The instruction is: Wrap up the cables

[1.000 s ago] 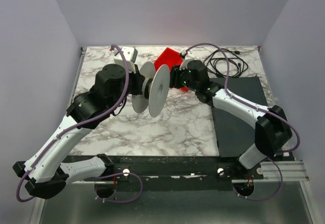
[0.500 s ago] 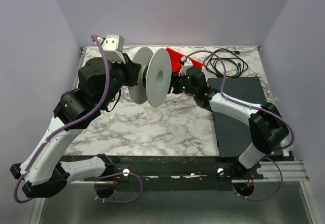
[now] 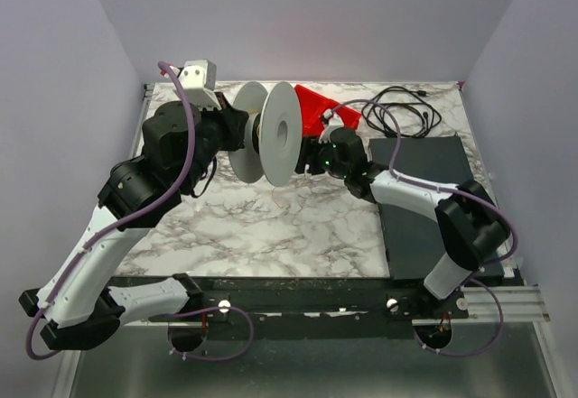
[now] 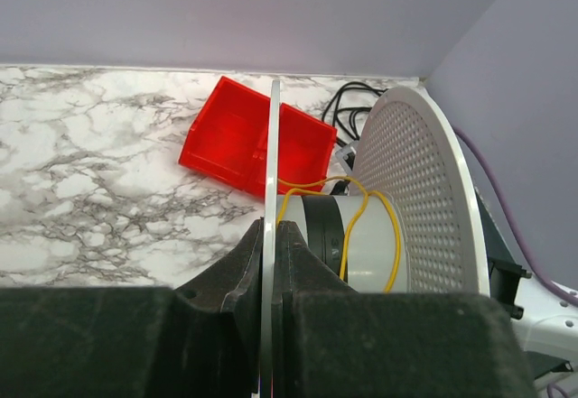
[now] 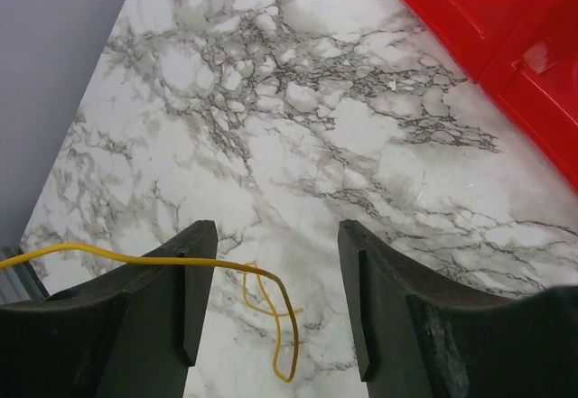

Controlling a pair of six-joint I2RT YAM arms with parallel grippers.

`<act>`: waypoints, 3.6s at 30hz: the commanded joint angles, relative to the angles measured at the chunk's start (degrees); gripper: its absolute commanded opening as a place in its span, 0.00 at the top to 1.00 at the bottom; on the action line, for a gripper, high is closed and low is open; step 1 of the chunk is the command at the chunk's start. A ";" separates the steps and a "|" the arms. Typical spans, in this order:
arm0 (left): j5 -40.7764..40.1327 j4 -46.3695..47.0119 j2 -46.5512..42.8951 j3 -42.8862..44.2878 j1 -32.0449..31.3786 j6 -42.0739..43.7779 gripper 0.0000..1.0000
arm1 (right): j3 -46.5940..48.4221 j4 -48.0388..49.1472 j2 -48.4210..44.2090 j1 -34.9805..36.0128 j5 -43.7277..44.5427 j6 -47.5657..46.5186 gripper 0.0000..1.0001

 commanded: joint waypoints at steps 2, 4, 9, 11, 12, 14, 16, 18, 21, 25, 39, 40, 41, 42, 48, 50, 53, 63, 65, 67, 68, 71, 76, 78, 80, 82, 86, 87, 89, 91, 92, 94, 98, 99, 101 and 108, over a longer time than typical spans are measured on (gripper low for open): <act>-4.38 5.12 0.37 1.83 -0.25 -3.84 1.00 | 1.28 3.85 4.88 0.21 2.49 3.18 0.41; -5.60 5.03 0.93 2.24 -0.26 -4.72 1.00 | 1.31 4.37 5.72 0.54 3.40 4.58 0.44; -8.57 6.49 1.30 1.53 -0.29 -6.23 1.00 | -0.13 5.98 6.11 3.20 8.04 6.34 0.62; -10.45 6.94 1.76 1.39 -0.27 -6.96 1.00 | 0.41 5.15 6.34 4.57 10.25 6.75 0.81; -11.88 6.93 1.95 1.26 -0.27 -7.48 1.00 | 0.83 4.22 6.29 5.18 11.30 6.93 0.90; -14.90 8.10 2.10 0.35 -0.28 -8.37 1.00 | 1.54 2.31 6.04 6.92 12.30 7.07 0.99; -18.14 10.63 2.24 -0.99 -0.07 -8.28 1.00 | 1.00 0.54 4.76 9.19 14.30 6.43 0.99; -20.41 11.82 3.15 -1.25 0.93 -8.15 1.00 | -0.41 -1.41 2.90 10.74 15.03 6.29 0.99; -21.33 14.23 4.79 -2.00 3.67 -7.37 1.00 | -2.57 -3.68 -0.97 12.67 15.44 5.50 0.99; -22.41 17.75 7.45 -2.93 6.67 -4.38 1.00 | -1.27 -11.61 -6.51 17.03 18.56 0.46 0.99; -22.52 29.03 13.50 -9.98 10.12 8.66 1.00 | 14.08 -33.01 -20.57 20.37 28.53 -13.08 0.99; -22.01 29.15 13.61 -10.65 10.13 9.13 1.00 | 15.58 -33.65 -20.40 20.37 29.95 -14.35 0.99; -21.38 29.53 13.61 -11.68 10.12 9.61 1.00 | 16.93 -34.09 -20.00 20.36 30.97 -15.36 0.99; -20.35 29.84 13.45 -12.59 10.15 9.83 1.00 | 18.44 -34.42 -19.65 20.36 31.93 -16.77 0.99; -14.22 27.62 11.74 -16.37 9.30 10.51 1.00 | 25.38 -33.43 -16.08 20.36 35.10 -24.08 0.99; -11.87 25.60 11.24 -16.66 8.41 11.30 1.00 | 27.03 -31.99 -14.82 20.27 36.01 -26.65 0.99; -8.77 23.04 9.62 -18.15 6.75 12.72 1.00 | 29.82 -30.88 -12.60 19.53 37.20 -28.75 0.99; 1.58 21.13 0.10 -26.56 3.03 17.16 1.00 | 31.28 -29.96 -7.90 10.58 29.53 -30.14 0.99; 3.68 20.78 -1.72 -27.44 2.67 17.58 1.00 | 30.22 -29.98 -7.37 8.94 27.25 -29.50 0.97; 5.94 20.63 -3.54 -28.07 2.65 17.69 1.00 | 28.89 -29.58 -7.01 7.46 24.89 -27.16 0.94; 7.75 20.45 -4.30 -28.26 2.66 17.88 1.00 | 28.27 -29.25 -6.91 6.80 23.80 -26.44 0.93; 11.10 18.53 -5.30 -27.10 2.74 17.28 1.00 | 26.13 -27.98 -6.65 4.61 19.62 -24.91 0.91; 11.80 17.39 -6.33 -24.38 2.82 14.69 1.00 | 23.46 -26.88 -5.52 2.66 14.18 -23.23 0.82; 10.75 16.51 -6.21 -22.58 2.81 12.87 1.00 | 21.58 -25.59 -5.63 2.26 12.15 -22.15 0.79; 10.34 15.77 -5.68 -20.78 2.83 11.92 1.00 | 19.55 -23.99 -5.88 1.90 10.21 -21.17 0.74; 10.19 14.92 -4.91 -18.95 2.83 11.63 1.00 | 17.86 -22.78 -5.90 1.70 8.23 -20.35 0.68; 9.80 13.58 -3.71 -16.23 2.82 11.54 1.00 | 14.70 -19.87 -5.80 1.54 4.41 -18.49 0.53; 9.58 13.57 -3.46 -15.81 2.83 11.39 1.00 | 13.95 -18.87 -5.79 1.50 3.91 -17.94 0.52; 9.03 13.38 -3.03 -14.90 2.82 10.92 1.00 | 12.60 -17.26 -5.52 1.47 2.90 -16.87 0.51; 7.81 13.02 -2.35 -13.58 2.80 9.87 1.00 | 11.13 -14.53 -5.41 1.46 1.76 -15.77 0.50; 7.12 12.61 -1.93 -12.66 2.83 9.47 1.00 | 10.38 -13.54 -5.39 1.47 0.98 -15.10 0.49; 5.87 11.87 -1.23 -11.20 2.83 8.31 1.00 | 8.78 -11.41 -5.33 1.45 -0.43 -13.93 0.48; 2.65 10.79 -0.06 -8.70 2.80 5.93 1.00 | 6.21 -8.14 -5.59 1.44 -2.46 -11.92 0.44; 1.81 10.69 0.20 -8.29 2.83 5.35 1.00 | 5.47 -7.45 -5.80 1.46 -2.76 -11.42 0.44; 0.61 10.53 0.58 -7.53 2.83 4.37 1.00 | 4.05 -5.64 -6.25 1.42 -3.49 -10.47 0.43; -3.01 9.96 1.90 -5.43 2.83 1.76 1.00 | -2.05 0.74 -9.02 1.46 -5.60 -7.30 0.40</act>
